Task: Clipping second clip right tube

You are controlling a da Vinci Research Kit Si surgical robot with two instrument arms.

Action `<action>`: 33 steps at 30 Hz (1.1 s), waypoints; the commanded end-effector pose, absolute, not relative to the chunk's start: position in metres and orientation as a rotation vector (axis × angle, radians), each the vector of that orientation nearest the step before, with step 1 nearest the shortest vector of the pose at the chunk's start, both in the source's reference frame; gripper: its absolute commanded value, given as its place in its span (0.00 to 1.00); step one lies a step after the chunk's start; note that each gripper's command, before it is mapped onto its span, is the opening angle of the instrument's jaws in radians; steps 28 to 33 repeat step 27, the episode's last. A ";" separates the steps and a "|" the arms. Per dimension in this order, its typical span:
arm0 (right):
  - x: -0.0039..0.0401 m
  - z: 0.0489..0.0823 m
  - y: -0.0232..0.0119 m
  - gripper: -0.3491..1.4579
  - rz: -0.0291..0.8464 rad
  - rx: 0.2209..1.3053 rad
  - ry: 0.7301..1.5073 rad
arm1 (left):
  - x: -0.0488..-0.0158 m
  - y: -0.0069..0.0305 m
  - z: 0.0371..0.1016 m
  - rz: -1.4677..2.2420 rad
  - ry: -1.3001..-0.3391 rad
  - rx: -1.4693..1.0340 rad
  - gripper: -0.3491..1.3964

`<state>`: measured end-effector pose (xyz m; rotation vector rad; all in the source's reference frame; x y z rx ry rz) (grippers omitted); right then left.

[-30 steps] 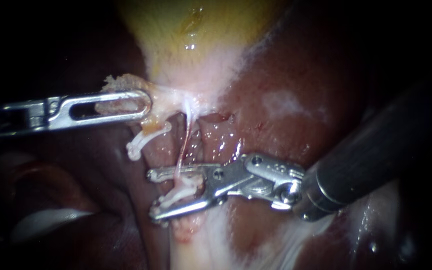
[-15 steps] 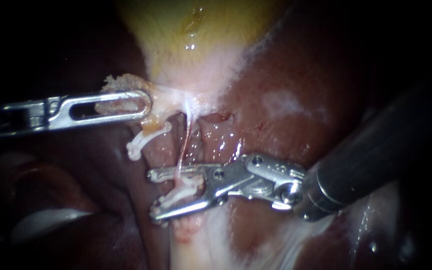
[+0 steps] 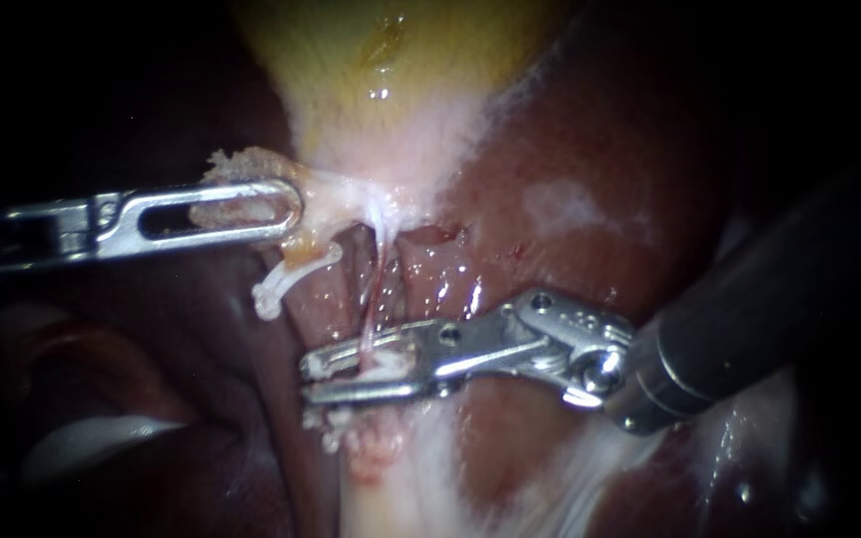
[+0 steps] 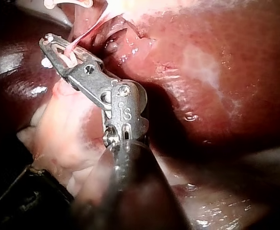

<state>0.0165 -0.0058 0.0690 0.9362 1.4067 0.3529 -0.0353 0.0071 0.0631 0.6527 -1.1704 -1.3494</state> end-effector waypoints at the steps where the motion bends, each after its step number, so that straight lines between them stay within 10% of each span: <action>1: 0.0164 0.0690 -0.0058 0.00 0.355 0.942 1.405 | -0.0353 0.0071 0.0631 -1.350 -1.170 0.653 0.00; 33: 0.0160 0.0688 -0.0058 0.00 0.370 0.971 1.362 | -0.0353 0.0071 0.0631 -1.350 -1.170 0.652 0.00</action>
